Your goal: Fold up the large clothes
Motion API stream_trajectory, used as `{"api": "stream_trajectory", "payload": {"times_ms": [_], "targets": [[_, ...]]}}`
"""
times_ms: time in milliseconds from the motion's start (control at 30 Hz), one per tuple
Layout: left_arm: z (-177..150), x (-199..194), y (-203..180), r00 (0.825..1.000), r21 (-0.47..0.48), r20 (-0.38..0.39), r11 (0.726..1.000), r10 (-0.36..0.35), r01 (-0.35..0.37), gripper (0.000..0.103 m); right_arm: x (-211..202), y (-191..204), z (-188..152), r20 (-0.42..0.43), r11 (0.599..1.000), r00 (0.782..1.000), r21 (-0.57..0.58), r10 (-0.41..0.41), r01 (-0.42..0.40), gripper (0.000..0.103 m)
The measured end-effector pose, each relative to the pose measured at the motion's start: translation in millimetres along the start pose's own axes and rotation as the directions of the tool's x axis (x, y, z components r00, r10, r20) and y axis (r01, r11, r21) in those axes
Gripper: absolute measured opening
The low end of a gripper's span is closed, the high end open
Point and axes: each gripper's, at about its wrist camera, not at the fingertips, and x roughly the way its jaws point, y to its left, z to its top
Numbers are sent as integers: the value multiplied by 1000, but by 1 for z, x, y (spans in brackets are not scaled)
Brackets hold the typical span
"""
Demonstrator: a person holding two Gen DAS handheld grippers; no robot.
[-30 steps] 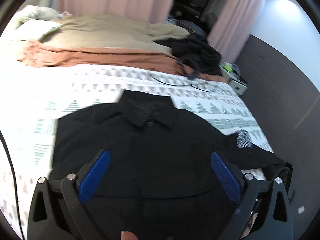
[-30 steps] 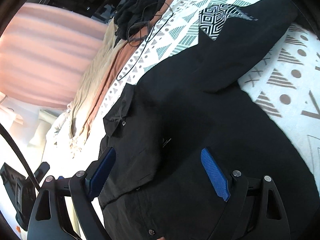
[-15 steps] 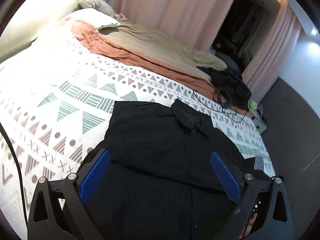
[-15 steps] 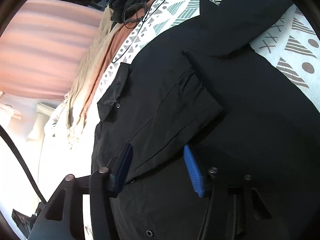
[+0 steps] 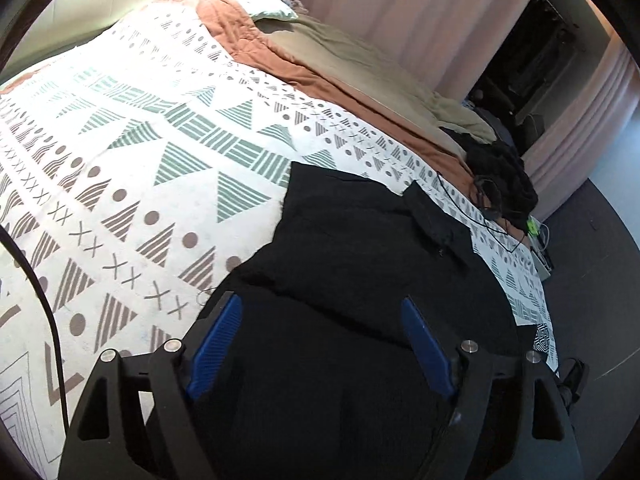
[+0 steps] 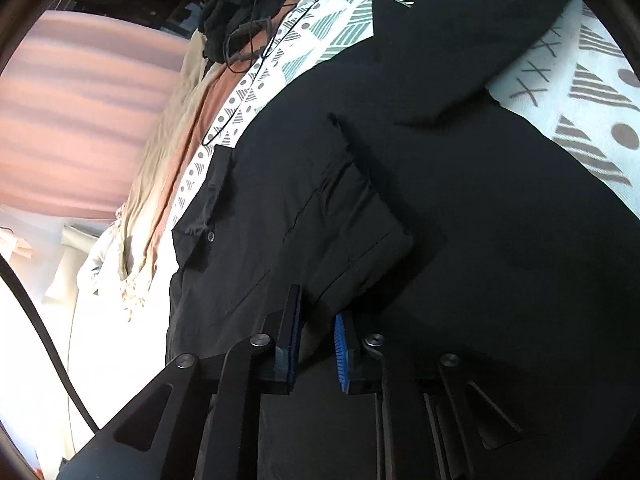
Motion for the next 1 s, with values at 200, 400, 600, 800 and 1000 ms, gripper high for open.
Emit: {"api": "stream_trajectory", "payload": {"times_ms": [200, 400, 600, 800, 1000], "targets": [[3, -6, 15, 1000, -29, 14, 999, 15, -14, 83, 10, -2, 7, 23, 1000, 1000, 11, 21, -21, 2], [8, -8, 29, 997, -70, 5, 995, 72, -71, 83, 9, -3, 16, 45, 1000, 999, 15, 6, -7, 2], [14, -22, 29, 990, -53, 77, 992, 120, -116, 83, 4, 18, 13, 29, 997, 998, -53, -62, 64, 4], [15, -37, 27, 990, -50, 110, 995, 89, -83, 83, -32, 32, 7, 94, 991, 995, -127, -20, 32, 103], [13, -48, 17, 989, -33, 129, 998, 65, -61, 83, -73, 13, 9, 151, 995, 988, -97, -13, 28, 103]]}}
